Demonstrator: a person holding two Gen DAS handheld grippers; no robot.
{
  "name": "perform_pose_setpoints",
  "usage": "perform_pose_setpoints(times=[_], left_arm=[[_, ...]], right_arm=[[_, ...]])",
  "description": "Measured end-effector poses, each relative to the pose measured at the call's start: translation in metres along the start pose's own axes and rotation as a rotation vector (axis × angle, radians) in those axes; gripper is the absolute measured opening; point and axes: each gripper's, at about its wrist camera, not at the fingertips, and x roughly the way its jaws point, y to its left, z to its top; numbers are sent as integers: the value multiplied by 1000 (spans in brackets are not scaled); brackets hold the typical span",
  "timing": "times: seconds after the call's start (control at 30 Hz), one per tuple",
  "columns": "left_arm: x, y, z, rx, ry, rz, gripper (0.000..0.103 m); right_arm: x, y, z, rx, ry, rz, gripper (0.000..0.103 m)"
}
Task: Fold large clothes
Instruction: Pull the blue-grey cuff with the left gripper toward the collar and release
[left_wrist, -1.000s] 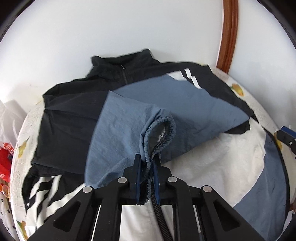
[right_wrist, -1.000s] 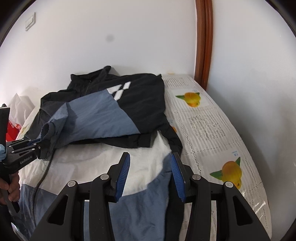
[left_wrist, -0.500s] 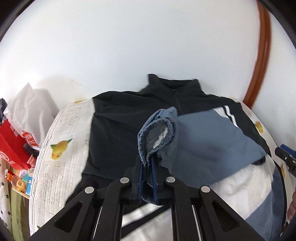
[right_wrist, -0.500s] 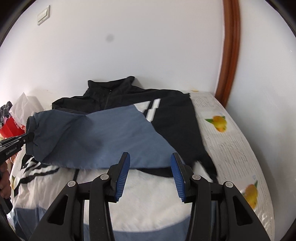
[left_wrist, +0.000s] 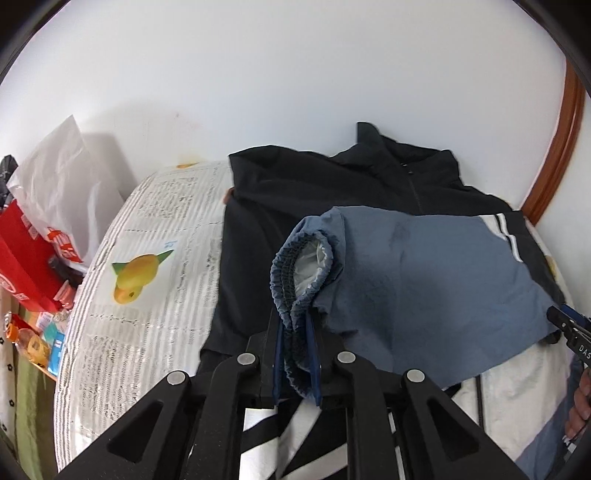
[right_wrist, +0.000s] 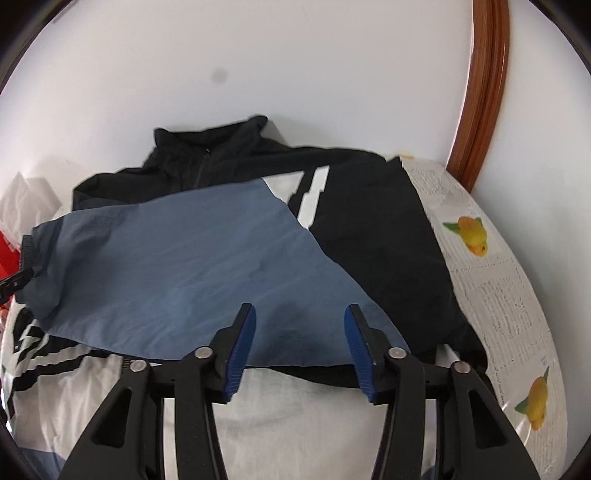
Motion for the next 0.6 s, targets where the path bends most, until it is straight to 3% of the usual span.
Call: perform_pose_setpoints(times=[0.23,0.47,0.6], left_arm=[[-1,8,-2,0,-6,80,18],[-20,20,-9,-22,-11,76,18],[-41,24,-17,-30,-19,78,29]], right_arm=[[13,-8,-6,25,27,-62,56],[-3,-10,-8,36,26,-76,56],[-24,-9,-15,13,11,-101,56]])
